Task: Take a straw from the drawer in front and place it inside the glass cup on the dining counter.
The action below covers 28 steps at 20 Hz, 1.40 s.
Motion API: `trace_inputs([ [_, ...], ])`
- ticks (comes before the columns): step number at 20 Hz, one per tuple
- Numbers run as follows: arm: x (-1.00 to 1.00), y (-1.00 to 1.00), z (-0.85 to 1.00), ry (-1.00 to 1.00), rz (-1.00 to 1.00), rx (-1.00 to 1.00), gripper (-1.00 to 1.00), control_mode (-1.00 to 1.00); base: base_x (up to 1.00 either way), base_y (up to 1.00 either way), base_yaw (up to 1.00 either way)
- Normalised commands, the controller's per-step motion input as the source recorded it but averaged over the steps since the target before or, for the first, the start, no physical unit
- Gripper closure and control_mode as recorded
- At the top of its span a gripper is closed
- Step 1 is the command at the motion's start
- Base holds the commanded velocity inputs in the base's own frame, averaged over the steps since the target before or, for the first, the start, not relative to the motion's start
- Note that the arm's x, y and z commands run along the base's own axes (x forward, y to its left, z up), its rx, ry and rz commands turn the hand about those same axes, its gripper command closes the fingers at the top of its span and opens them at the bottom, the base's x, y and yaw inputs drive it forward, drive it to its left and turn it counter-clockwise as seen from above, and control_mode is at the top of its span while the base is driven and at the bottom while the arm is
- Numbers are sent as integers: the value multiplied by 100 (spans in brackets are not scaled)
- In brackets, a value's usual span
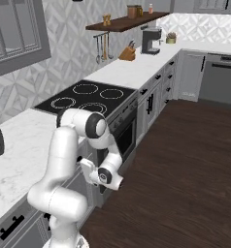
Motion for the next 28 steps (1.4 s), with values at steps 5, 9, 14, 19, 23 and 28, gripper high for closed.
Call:
trace_inputs([
  [5, 36, 14, -16, 0, 0, 0, -100, -100, 0, 0, 0],
  [9, 37, 17, -22, 1, 0, 0, -100, -100, 0, 0, 0],
  [14, 32, 19, -28, 2, 0, 0, -100, -100, 0, 0, 0],
  [19, 29, 16, -30, 2, 0, 0, -100, -100, 0, 0, 0],
  [23, 15, 14, -21, 1, 0, 0, -100, -100, 0, 0, 0],
  [28, 2, 22, -5, 0, 0, 0, -100, -100, 0, 0, 0],
])
